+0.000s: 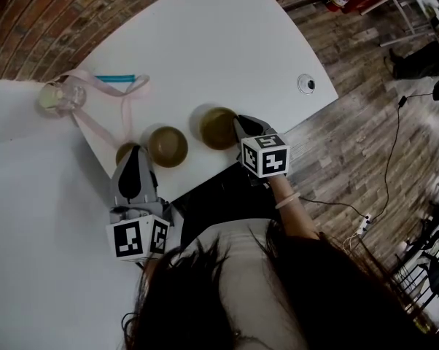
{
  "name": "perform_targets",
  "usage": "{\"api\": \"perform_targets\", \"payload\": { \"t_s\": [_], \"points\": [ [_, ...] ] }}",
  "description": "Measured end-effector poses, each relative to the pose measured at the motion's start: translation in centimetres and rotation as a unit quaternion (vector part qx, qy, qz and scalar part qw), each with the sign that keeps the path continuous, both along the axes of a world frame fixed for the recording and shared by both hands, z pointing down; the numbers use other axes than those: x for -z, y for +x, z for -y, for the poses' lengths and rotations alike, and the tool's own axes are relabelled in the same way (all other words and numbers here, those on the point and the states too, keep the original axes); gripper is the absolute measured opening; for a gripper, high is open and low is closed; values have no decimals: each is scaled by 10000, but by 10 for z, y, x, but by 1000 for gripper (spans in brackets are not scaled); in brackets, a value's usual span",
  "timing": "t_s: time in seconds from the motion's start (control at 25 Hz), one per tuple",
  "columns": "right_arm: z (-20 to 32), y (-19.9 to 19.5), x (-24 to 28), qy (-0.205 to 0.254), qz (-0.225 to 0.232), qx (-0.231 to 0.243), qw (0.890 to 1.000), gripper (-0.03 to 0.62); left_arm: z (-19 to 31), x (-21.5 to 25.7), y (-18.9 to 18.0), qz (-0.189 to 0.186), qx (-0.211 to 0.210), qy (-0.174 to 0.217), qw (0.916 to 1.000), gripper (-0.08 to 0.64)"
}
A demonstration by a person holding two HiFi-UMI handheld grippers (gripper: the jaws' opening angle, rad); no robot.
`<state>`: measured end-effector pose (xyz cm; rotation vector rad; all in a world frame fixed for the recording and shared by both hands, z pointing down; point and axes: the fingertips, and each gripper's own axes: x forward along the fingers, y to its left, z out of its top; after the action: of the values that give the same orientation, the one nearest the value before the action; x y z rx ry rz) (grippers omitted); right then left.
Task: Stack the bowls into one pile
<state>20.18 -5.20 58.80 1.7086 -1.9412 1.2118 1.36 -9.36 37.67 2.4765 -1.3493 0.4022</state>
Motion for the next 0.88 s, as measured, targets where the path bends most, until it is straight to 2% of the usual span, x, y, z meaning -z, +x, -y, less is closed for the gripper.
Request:
{"api": "perform_targets", "payload": {
  "t_s": [0.44, 0.88],
  "points": [
    [-1, -1, 10, 71, 28, -70, 9999, 21, -5, 7, -17, -32, 111, 136, 9998, 0],
    [10, -4, 32, 252, 28, -32, 9997, 21, 1, 25, -25, -238, 235, 342, 9989, 0]
  ]
}}
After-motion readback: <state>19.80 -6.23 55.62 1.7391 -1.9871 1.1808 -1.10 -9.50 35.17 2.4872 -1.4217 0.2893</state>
